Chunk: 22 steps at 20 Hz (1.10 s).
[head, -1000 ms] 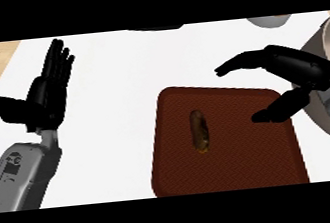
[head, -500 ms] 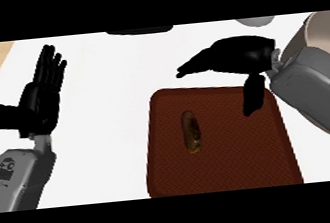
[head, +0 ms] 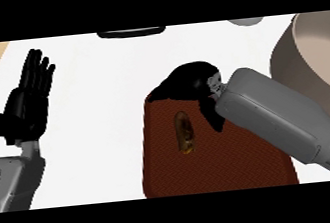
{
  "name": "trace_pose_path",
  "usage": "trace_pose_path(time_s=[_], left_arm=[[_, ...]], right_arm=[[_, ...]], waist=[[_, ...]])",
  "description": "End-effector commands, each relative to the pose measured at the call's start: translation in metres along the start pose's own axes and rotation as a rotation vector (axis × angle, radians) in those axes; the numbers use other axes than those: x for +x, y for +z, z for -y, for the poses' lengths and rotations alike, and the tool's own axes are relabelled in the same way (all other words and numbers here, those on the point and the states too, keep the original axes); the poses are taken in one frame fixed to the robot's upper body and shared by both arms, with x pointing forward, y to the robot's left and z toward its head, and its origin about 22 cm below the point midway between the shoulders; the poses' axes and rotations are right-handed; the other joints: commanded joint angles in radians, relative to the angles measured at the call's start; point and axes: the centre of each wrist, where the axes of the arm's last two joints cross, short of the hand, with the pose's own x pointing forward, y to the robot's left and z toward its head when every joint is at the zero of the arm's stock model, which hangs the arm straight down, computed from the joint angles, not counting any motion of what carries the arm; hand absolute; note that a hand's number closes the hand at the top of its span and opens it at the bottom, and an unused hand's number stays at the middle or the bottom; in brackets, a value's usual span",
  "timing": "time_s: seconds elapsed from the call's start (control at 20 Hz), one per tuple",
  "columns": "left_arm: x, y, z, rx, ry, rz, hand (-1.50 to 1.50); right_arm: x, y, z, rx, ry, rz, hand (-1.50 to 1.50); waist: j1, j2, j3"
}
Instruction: Pick the sweet potato from the tray and place it in the pot
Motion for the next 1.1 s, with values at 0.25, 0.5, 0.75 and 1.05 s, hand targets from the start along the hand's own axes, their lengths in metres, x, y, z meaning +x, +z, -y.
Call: trace_pose_path(time_s=[0.25, 0.5, 0.75, 1.05], left_arm=[[0.002, 0.005, 0.002, 0.009, -0.004, 0.007, 0.00], [0.008, 0.011, 0.001, 0.002, 0.002, -0.006, 0.00], [0.004, 0.003, -0.008, 0.032, 0.016, 0.000, 0.00], [0.021, -0.004, 0.011, 0.024, 0.008, 0.008, 0.00]], right_arm=[[0.003, -0.037, -0.026, 0.115, 0.004, -0.099, -1.50], [-0.011, -0.040, -0.047, 0.118, -0.002, -0.090, -1.50], [-0.006, -0.044, -0.083, 0.087, 0.007, -0.028, -1.50], [0.007, -0.056, -0.069, 0.083, 0.041, -0.069, -1.50]], waist=[[-0.009, 0.001, 0.001], [-0.010, 0.000, 0.001], [-0.016, -0.001, 0.001], [-0.013, 0.000, 0.001]])
